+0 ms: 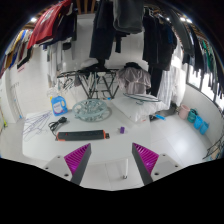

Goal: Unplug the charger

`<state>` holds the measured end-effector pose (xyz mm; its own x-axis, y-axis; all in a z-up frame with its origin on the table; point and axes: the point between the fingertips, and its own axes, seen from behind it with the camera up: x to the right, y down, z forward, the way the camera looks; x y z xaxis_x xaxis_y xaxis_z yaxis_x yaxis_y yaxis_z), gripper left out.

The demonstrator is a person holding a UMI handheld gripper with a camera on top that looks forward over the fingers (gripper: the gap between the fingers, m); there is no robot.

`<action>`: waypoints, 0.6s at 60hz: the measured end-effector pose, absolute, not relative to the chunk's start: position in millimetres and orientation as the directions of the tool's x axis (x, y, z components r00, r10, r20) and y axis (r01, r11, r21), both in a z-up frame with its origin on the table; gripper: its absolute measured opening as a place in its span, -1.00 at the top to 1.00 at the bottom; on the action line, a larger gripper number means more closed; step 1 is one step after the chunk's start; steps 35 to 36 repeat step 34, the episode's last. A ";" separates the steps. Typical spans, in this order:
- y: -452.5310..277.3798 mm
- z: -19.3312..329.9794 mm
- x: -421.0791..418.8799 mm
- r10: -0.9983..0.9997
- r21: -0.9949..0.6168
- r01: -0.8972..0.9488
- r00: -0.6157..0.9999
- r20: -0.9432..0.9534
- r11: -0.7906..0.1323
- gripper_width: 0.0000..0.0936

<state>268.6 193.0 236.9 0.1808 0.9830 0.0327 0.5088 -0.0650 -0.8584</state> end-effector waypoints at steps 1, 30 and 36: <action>188.1 235.9 275.5 0.983 -0.859 0.508 0.183 0.034 -0.064 -0.83; 152.9 233.9 351.1 0.981 -0.843 0.536 0.177 0.073 -0.034 -0.82; 150.9 236.7 349.7 0.983 -0.846 0.532 0.169 0.077 -0.025 -0.82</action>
